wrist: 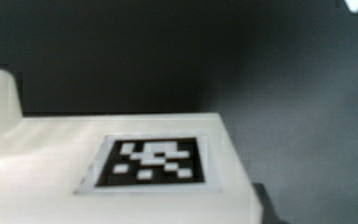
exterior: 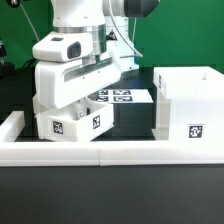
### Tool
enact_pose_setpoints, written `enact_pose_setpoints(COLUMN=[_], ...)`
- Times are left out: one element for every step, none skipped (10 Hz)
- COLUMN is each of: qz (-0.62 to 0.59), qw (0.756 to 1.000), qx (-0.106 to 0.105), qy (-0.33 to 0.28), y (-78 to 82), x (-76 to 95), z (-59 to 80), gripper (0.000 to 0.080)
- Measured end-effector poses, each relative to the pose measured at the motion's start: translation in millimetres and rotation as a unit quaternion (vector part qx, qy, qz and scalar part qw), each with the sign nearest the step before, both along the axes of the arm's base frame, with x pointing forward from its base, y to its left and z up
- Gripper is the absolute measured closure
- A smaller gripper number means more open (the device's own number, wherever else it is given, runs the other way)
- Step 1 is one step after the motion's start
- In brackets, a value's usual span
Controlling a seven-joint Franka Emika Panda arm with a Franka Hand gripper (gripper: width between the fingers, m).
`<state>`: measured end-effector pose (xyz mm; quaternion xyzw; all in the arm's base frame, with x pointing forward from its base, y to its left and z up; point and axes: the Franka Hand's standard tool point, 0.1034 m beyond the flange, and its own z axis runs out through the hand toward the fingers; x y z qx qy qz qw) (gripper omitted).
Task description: Assemble drawer
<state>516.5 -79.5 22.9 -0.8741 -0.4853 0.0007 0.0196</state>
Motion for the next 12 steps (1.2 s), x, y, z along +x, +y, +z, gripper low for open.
enact_pose_setpoints(qz=[0.020, 0.062, 0.103, 0.150, 0.190, 0.201, 0.231, 0.242, 0.240, 0.237, 0.237, 0.234], qw=[1.000, 0.998, 0.995, 0.989, 0.982, 0.979, 0.973, 0.970, 0.971, 0.971, 0.971, 0.972], qx=[-0.001, -0.003, -0.006, -0.011, -0.016, -0.018, -0.020, -0.020, -0.020, -0.020, -0.020, -0.018], qy=[0.000, -0.001, 0.000, 0.000, 0.002, 0.003, 0.004, 0.004, 0.005, 0.005, 0.004, 0.004], y=[-1.0, -2.3, -1.4, 0.8, 3.0, 4.2, 2.1, 0.8, 0.4, 1.6, 5.7, 10.2], x=[-0.3, -0.6, -0.3, 0.2, 0.5, 0.7, 0.1, -0.3, -0.4, -0.2, 1.0, 1.8], z=[-0.1, -0.1, -0.1, 0.0, -0.1, 0.0, -0.2, -0.3, -0.3, -0.3, 0.0, -0.4], gripper=[0.0757, 0.0757, 0.0757, 0.0757, 0.0757, 0.0757, 0.0757, 0.0757, 0.0757, 0.0757, 0.0757, 0.0757])
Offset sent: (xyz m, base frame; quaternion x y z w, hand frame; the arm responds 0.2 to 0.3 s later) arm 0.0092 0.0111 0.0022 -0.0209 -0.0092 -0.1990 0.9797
